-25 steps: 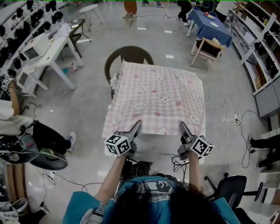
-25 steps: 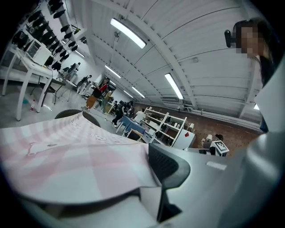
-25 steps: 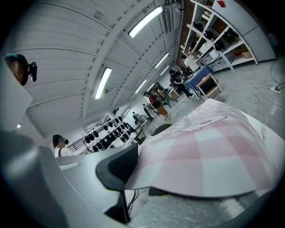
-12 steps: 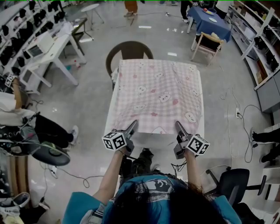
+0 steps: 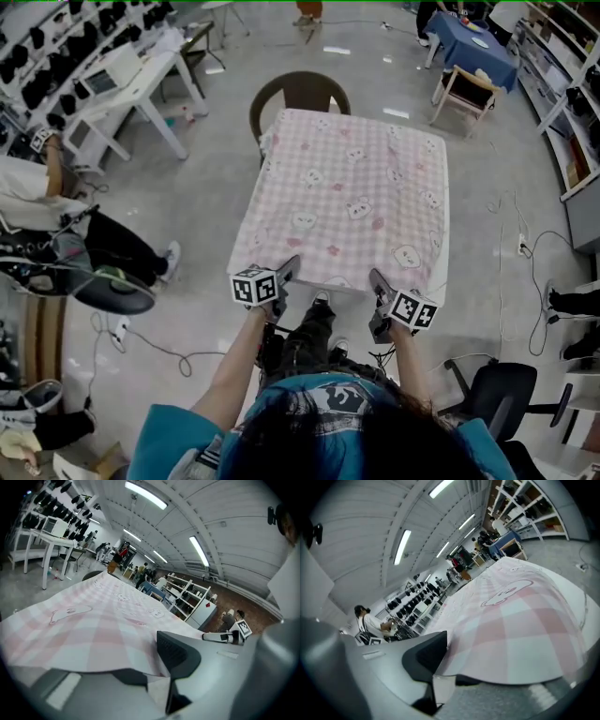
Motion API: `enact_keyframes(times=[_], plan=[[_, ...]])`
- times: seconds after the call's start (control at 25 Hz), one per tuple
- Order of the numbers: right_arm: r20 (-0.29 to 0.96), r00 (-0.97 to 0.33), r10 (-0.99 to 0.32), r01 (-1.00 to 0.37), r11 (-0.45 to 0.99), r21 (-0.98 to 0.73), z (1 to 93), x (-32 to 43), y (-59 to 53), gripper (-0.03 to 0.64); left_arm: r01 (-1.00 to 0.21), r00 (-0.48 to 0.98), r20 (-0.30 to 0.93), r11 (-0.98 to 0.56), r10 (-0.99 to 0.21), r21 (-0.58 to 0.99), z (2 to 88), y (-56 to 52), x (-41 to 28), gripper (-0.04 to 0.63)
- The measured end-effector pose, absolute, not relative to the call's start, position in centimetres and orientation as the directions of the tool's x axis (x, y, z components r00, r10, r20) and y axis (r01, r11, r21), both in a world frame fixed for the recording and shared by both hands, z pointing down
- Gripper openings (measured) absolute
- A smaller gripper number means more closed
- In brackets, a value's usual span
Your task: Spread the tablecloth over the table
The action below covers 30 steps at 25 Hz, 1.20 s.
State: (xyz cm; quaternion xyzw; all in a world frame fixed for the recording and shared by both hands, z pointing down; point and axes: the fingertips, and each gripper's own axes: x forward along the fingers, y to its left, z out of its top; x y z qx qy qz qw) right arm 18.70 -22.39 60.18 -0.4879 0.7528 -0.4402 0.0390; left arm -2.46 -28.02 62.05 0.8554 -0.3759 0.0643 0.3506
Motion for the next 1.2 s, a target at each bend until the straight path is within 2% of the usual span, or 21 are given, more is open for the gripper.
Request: enact_keyframes(times=[0.32, 0.52, 0.88, 1.12, 1.2], plan=[[0.451, -0.501, -0.738, -0.739, 0.094, -0.668, 63.6, 17.9, -20.7, 0.044, -0.75, 0.655, 0.47, -0.433, -0.592, 0.5, 64.8, -26.4, -3.3, 0.078], [0.49, -0.486, -0.724, -0.746, 0.051, -0.664, 66.1, 17.8, -20.1, 0.046, -0.787, 0.609, 0.548, -0.355, -0.573, 0.504, 68.3, -25.3, -3.4, 0.078], [0.538, -0.464, -0.704, -0.744, -0.02, -0.668, 69.5, 18.2, -19.8, 0.052, -0.87, 0.493, 0.656, -0.344, -0.571, 0.354, 70.1, -25.1, -3.3, 0.081], [0.554, -0.449, -0.701, -0.743, -0.052, -0.668, 70.7, 18.4, -19.7, 0.062, -0.886, 0.461, 0.676, -0.349, -0.575, 0.307, 70.3, -25.2, -3.0, 0.086], [0.558, -0.451, -0.696, -0.746, -0.049, -0.664, 70.7, 18.5, -19.5, 0.094, -0.888, 0.458, 0.673, -0.337, -0.581, 0.313, 70.3, -25.2, -3.1, 0.089]])
